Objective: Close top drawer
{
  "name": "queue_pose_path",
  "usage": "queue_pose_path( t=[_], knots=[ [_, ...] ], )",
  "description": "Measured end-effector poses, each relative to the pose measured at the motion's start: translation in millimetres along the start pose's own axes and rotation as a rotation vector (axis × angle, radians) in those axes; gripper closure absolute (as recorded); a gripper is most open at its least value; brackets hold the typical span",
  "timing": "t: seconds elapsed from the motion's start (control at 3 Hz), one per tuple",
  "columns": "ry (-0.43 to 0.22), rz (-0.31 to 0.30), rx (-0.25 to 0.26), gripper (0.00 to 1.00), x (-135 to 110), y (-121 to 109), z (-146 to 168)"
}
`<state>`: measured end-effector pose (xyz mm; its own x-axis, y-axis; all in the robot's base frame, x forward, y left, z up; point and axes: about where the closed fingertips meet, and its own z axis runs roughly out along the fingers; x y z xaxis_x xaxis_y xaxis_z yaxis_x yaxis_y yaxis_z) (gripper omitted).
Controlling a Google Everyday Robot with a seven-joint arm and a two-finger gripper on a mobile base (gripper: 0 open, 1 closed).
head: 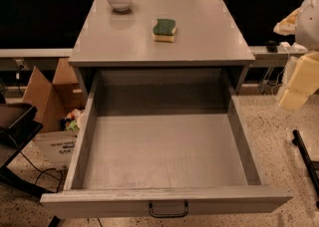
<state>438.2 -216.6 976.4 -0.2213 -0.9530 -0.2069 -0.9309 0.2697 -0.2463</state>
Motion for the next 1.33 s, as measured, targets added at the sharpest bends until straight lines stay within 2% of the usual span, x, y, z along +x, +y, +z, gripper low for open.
queue_pose_path(
  t=[0.33, 0.67, 1.0, 1.33],
  knots=[
    [0.000, 0.000, 0.000, 0.00, 0, 0, 0],
    [0.011, 0.013, -0.015, 0.08, 6, 16, 10],
    [0.020, 0.043, -0.050, 0.28, 12, 61, 38],
    [-0.009, 0.100, -0.078, 0.51, 18, 114, 63]
  ],
)
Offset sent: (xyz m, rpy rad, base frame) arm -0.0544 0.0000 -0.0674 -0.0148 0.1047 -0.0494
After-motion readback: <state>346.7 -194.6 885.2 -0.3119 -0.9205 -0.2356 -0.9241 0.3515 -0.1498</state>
